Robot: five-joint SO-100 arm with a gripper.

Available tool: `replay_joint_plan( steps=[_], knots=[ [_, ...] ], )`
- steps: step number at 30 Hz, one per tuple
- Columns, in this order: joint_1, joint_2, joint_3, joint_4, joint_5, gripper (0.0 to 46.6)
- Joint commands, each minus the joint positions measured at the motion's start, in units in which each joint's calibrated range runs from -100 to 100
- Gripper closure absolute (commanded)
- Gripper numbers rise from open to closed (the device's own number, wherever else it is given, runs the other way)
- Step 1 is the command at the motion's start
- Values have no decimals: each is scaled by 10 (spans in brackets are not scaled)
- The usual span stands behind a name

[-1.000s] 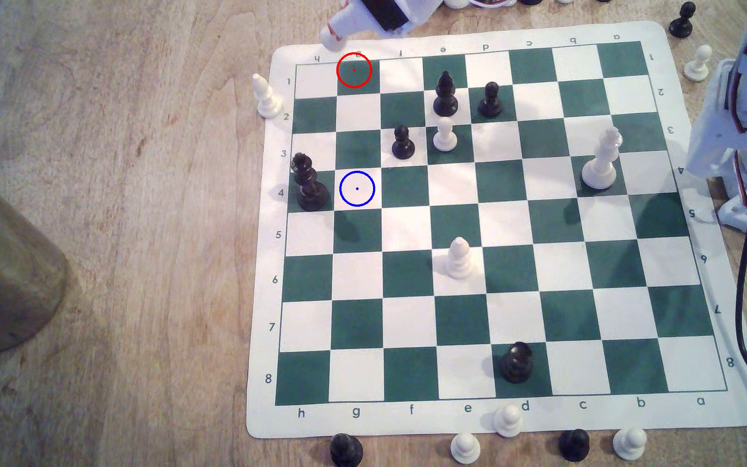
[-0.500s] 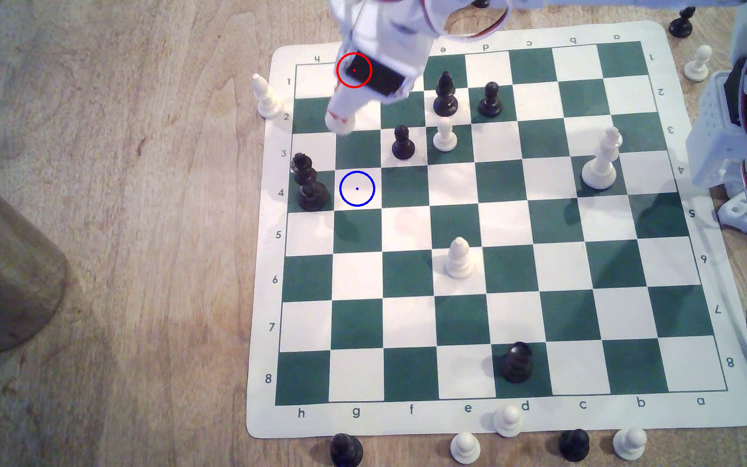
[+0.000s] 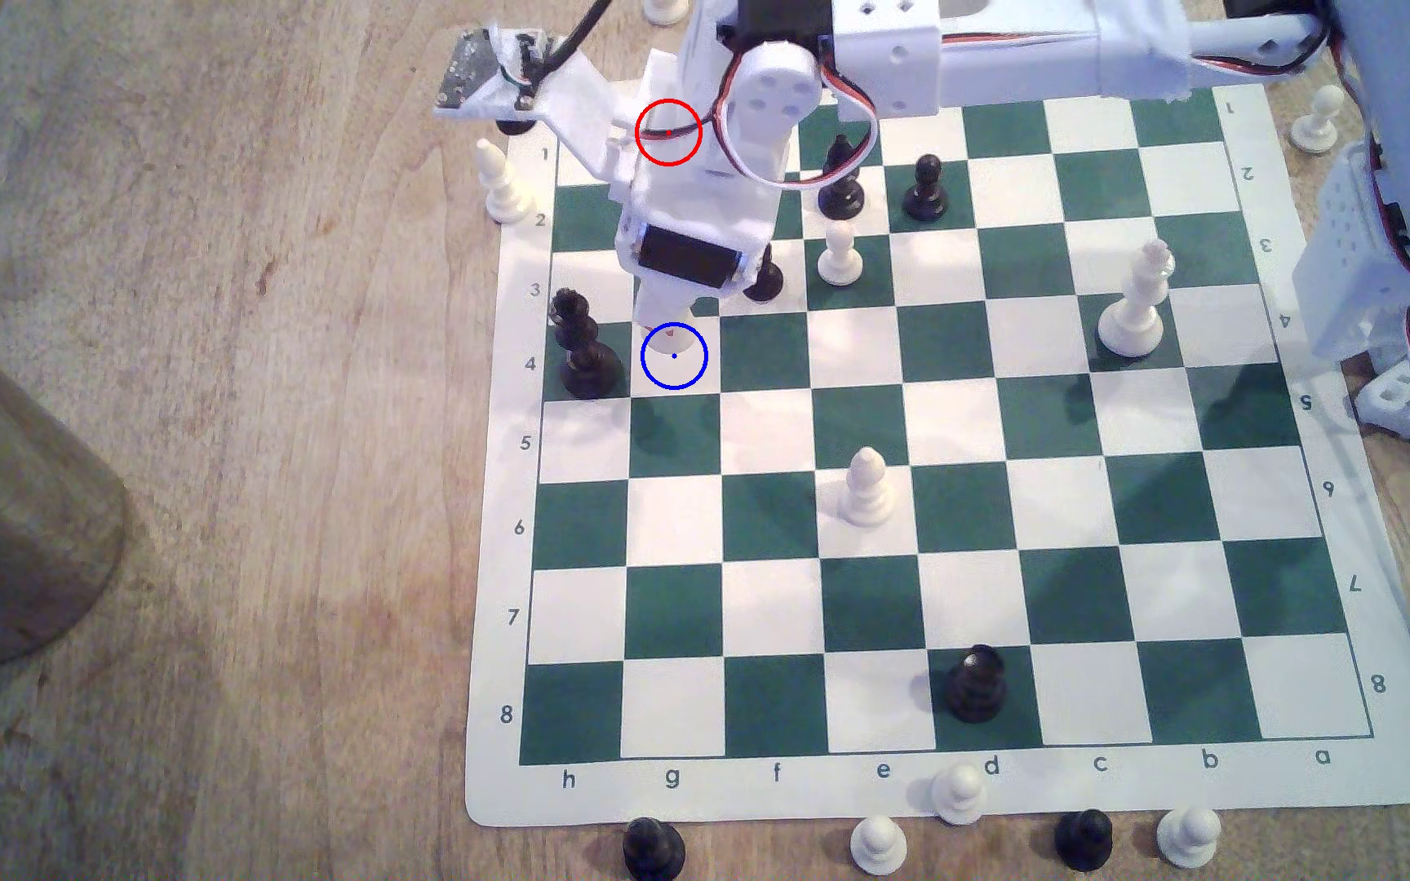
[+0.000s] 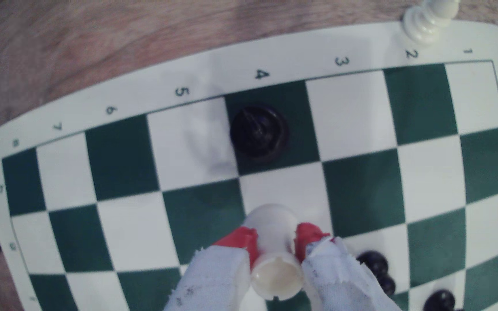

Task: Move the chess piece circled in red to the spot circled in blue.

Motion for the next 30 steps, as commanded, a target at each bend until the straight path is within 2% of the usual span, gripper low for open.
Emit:
replay_joint_plan(
  steps=[1, 30],
  knots=[
    [0, -6, -56, 1, 1, 458],
    [13, 60, -103, -5, -2, 458]
  ],
)
